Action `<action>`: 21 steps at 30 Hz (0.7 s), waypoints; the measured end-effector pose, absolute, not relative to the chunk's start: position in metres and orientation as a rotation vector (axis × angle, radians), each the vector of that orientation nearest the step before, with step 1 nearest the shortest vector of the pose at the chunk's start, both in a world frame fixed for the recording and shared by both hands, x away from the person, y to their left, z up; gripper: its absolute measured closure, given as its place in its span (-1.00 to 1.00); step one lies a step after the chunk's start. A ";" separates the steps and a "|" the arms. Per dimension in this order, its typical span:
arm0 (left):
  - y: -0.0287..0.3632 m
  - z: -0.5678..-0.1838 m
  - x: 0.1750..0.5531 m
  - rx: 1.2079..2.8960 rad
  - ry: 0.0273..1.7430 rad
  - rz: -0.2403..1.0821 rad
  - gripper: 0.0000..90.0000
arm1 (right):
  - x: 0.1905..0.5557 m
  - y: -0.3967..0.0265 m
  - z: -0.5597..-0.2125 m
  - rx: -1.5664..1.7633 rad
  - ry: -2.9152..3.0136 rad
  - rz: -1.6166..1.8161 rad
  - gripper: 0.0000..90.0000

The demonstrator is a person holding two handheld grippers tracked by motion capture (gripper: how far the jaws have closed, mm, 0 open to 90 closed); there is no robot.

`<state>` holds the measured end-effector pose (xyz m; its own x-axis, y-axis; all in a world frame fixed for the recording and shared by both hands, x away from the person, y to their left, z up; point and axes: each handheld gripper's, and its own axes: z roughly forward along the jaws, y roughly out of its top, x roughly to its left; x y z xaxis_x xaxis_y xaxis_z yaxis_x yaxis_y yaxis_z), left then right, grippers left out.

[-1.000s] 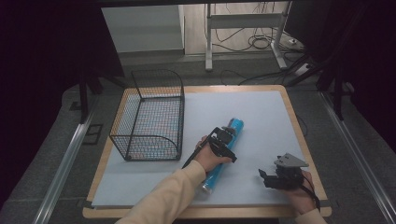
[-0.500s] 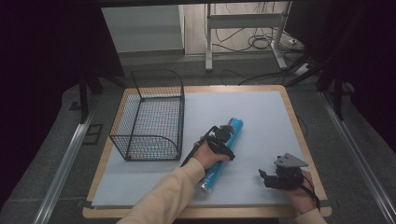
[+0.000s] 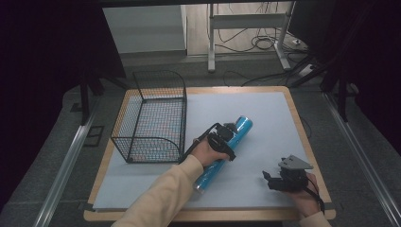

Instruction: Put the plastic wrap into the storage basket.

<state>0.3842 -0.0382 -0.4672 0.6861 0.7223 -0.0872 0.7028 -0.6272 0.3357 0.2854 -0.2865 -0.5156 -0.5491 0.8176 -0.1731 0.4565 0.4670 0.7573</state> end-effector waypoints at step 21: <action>-0.014 -0.405 0.383 2.513 1.032 0.161 -0.30 | 0.286 -0.288 -0.515 1.063 2.187 0.910 -0.69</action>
